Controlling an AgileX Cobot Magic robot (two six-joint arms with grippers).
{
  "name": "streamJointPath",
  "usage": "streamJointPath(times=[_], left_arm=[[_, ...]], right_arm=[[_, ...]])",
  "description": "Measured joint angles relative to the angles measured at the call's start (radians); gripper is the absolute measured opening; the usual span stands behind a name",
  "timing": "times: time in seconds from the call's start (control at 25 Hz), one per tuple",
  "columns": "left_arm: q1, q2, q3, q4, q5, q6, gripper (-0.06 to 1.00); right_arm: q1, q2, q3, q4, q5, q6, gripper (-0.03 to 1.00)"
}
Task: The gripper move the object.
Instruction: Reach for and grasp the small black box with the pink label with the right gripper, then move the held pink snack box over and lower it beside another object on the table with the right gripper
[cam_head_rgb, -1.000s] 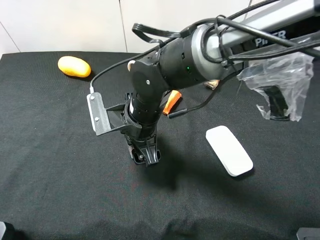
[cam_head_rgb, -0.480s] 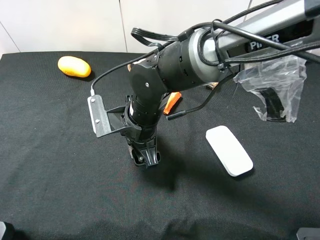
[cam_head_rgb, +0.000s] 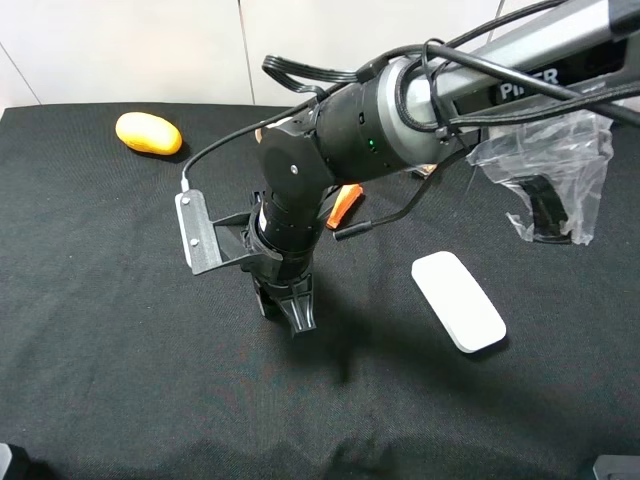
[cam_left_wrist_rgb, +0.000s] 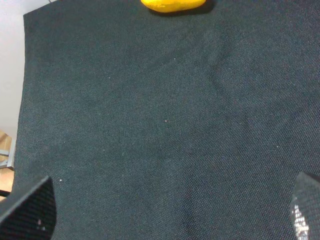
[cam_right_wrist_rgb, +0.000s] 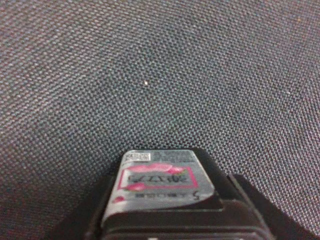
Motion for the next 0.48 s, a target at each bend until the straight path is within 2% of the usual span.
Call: streamJointPath(times=[0.48], left_arm=[[0.000, 0.000, 0.000, 0.000, 0.000, 0.000, 0.99]], right_arm=[[0.000, 0.000, 0.000, 0.002, 0.000, 0.000, 0.34]])
